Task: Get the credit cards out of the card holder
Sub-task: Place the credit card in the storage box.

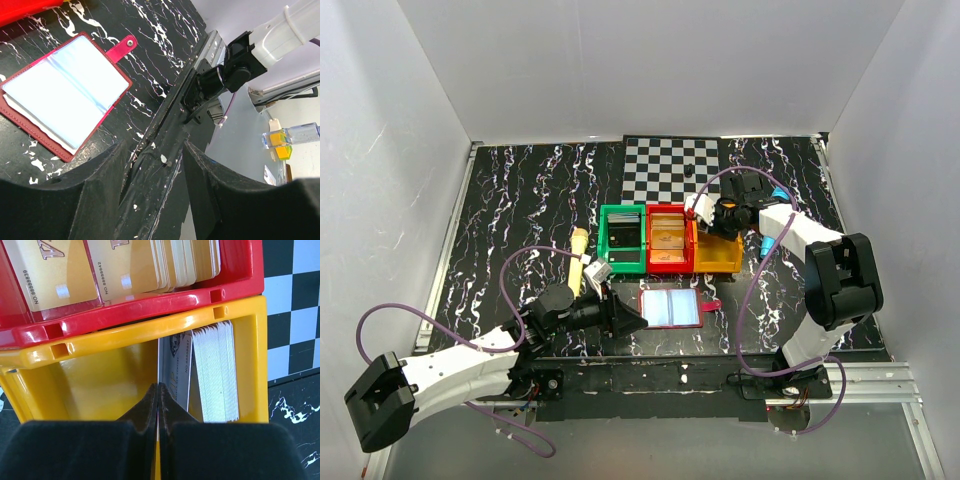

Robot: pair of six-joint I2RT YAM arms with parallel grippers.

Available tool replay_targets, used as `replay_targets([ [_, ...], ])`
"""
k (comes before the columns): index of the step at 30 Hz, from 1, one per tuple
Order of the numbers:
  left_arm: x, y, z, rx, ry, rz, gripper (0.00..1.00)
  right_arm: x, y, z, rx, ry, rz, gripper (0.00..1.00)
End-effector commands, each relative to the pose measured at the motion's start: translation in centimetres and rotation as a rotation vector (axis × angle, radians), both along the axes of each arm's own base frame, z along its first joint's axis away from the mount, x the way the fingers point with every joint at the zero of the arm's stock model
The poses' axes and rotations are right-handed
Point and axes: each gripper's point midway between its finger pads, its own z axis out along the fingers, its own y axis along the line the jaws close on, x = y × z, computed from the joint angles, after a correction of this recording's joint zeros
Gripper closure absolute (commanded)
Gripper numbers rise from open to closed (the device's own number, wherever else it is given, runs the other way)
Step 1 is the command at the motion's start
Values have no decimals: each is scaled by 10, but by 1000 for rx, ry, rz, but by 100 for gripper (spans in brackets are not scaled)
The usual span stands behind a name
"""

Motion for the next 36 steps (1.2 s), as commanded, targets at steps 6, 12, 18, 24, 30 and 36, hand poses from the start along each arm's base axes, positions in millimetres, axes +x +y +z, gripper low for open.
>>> replay_targets([
  [6, 1, 1, -1, -1, -4, 4, 51, 18, 5, 17, 24, -53, -42, 94],
  [12, 1, 2, -1, -4, -3, 10, 51, 26, 4, 21, 26, -74, -78, 91],
  [18, 0, 2, -2, -1, -1, 5, 51, 33, 2, 26, 25, -96, -110, 87],
  [24, 0, 2, -2, -1, 0, 7, 51, 36, 3, 29, 33, -100, -118, 61],
  [30, 0, 2, -2, -2, 0, 5, 51, 38, 3, 31, 33, -107, -124, 61],
  [36, 0, 2, -2, -4, -1, 5, 51, 43, 1, 36, 35, -125, -146, 60],
])
